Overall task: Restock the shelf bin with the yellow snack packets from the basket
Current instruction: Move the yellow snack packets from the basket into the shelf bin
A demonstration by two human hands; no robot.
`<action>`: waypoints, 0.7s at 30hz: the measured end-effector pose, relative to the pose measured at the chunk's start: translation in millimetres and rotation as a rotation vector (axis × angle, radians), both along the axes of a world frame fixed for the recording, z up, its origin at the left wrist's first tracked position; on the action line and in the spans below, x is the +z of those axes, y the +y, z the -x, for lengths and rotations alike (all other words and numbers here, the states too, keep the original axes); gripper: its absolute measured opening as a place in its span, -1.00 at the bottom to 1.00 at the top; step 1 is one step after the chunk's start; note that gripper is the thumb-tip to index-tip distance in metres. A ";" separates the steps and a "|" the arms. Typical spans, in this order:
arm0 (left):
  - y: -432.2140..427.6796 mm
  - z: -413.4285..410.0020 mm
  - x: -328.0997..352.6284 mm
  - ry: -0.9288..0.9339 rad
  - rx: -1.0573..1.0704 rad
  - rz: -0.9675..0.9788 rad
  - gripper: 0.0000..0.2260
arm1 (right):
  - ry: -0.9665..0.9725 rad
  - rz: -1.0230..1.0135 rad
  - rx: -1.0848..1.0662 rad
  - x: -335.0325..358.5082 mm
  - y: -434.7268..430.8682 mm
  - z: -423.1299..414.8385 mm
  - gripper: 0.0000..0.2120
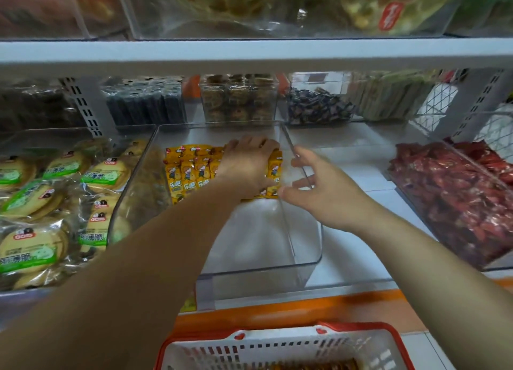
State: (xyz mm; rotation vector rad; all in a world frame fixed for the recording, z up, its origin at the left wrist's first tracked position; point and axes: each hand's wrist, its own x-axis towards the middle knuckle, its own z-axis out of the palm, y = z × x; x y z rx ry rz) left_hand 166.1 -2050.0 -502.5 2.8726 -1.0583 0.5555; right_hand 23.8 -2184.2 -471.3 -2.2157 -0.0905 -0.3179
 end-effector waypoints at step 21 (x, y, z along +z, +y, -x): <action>142.5 228.2 62.4 0.635 -0.069 0.031 -0.75 | 0.086 0.381 -0.203 48.4 42.1 109.9 -0.71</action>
